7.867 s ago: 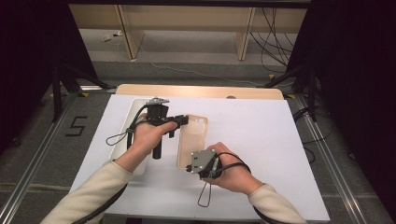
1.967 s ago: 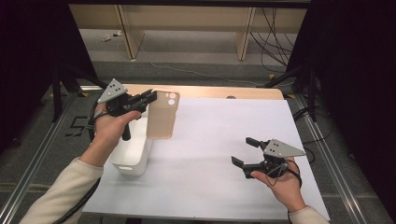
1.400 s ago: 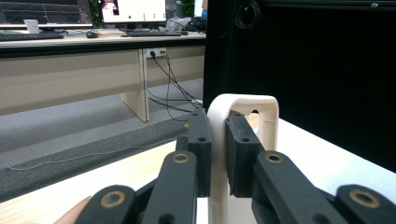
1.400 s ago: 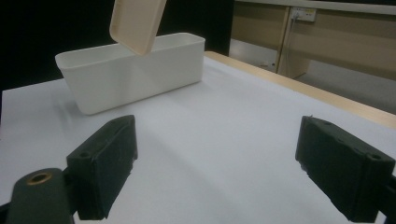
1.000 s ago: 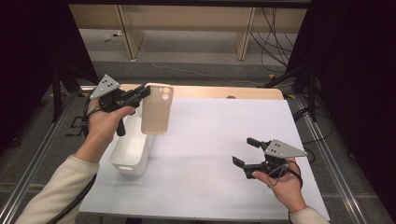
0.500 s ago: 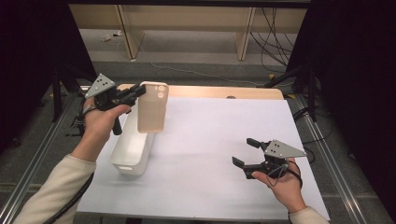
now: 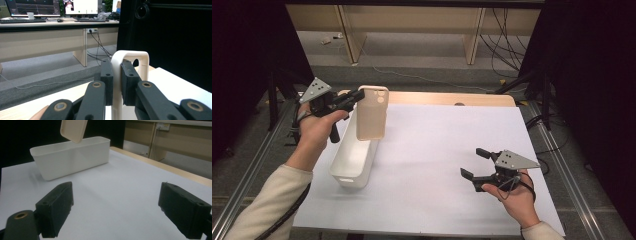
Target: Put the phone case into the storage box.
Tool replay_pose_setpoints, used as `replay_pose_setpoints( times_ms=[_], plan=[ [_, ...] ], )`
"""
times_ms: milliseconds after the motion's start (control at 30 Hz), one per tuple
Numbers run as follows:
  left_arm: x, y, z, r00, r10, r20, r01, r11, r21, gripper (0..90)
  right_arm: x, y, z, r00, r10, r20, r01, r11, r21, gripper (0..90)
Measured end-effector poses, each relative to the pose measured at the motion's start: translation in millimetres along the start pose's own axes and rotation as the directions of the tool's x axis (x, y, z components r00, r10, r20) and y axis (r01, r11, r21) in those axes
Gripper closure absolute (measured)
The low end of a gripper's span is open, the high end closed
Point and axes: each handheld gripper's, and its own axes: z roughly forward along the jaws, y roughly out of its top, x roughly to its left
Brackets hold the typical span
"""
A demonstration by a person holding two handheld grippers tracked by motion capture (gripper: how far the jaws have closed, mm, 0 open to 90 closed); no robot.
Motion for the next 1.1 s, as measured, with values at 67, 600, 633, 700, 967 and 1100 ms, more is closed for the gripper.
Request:
replay_pose_setpoints(
  times_ms=[67, 600, 633, 700, 967, 1100],
  plan=[
    [1.3, 0.2, -0.2, 1.0000, 0.001, -0.003, -0.001, 1.0000, -0.001, 81.8, -0.1, -0.1, 0.0, 1.0000, 0.000, 0.000, 0.000, 1.0000, 0.000, 14.0],
    [10.1, 0.0, -0.5, 0.9999, 0.011, -0.009, -0.011, 0.9999, 0.002, 81.8, 1.2, -1.4, 0.1, 0.9994, 0.025, -0.022, -0.024, 0.9995, 0.019, 14.0],
    [10.8, 0.0, -0.5, 0.9999, 0.011, -0.009, -0.011, 0.9999, 0.002, 81.8, 1.2, -1.4, 0.0, 0.9995, 0.025, -0.022, -0.024, 0.9995, 0.019, 14.0],
    [12.4, 0.0, -0.3, 0.9999, 0.012, -0.011, -0.012, 0.9999, 0.003, 81.8, 1.3, -1.5, 0.0, 0.9994, 0.026, -0.022, -0.026, 0.9995, 0.020, 14.0],
    [17.7, -1.2, 0.6, 0.9997, 0.016, -0.019, -0.015, 0.9998, 0.009, 81.8, 1.9, -1.7, -0.4, 0.9996, 0.025, -0.010, -0.025, 0.9993, 0.027, 14.0],
    [19.7, -2.2, 2.1, 0.9996, 0.019, -0.022, -0.019, 0.9997, 0.012, 81.8, 0.5, -2.5, -0.2, 1.0000, 0.002, -0.006, -0.002, 0.9999, 0.015, 14.0]
  ],
)
